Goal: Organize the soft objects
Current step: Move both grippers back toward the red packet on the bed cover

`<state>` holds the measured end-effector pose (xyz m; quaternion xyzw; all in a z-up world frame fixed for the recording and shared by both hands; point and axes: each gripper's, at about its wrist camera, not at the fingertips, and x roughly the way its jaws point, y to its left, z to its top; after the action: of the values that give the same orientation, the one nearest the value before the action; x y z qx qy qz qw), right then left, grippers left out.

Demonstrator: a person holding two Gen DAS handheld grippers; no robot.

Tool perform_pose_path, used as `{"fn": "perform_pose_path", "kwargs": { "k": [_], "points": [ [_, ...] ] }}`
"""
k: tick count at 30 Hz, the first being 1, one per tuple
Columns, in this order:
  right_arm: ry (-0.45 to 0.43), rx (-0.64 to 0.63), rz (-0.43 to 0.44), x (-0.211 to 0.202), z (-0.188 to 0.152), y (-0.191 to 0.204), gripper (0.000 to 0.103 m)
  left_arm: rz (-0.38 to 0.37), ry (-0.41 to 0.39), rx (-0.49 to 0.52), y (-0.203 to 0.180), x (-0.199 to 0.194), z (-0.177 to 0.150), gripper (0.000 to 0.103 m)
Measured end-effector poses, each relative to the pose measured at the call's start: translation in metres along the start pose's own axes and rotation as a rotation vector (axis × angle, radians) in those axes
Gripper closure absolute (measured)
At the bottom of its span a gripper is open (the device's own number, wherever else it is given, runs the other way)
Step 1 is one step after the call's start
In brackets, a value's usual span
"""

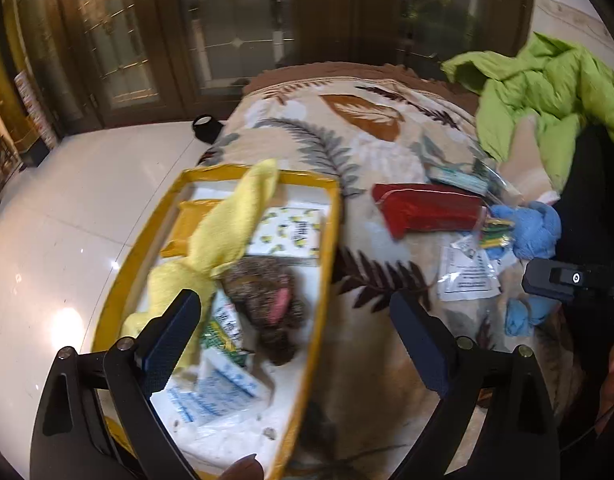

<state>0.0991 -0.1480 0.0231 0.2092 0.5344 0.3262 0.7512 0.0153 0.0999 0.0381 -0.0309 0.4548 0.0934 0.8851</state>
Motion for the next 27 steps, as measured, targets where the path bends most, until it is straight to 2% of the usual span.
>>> {"fn": "perform_pose_path", "kwargs": {
  "k": [7,13,22,27],
  "points": [
    [-0.025,0.057,-0.019,-0.017,0.003,-0.030,0.060,-0.014,0.019,0.037,-0.025,0.010,0.002,0.007],
    [-0.027,0.104,-0.037,-0.012,0.001,-0.047,0.060,-0.013,0.038,0.073,-0.041,0.021,0.001,0.007],
    [0.004,0.127,-0.108,0.010,0.012,-0.064,0.057,-0.171,0.113,0.023,-0.042,0.045,0.017,0.007],
    [0.028,0.096,-0.156,0.030,0.022,-0.063,0.055,-0.177,0.140,0.026,-0.051,0.060,0.033,0.007]
  ]
}}
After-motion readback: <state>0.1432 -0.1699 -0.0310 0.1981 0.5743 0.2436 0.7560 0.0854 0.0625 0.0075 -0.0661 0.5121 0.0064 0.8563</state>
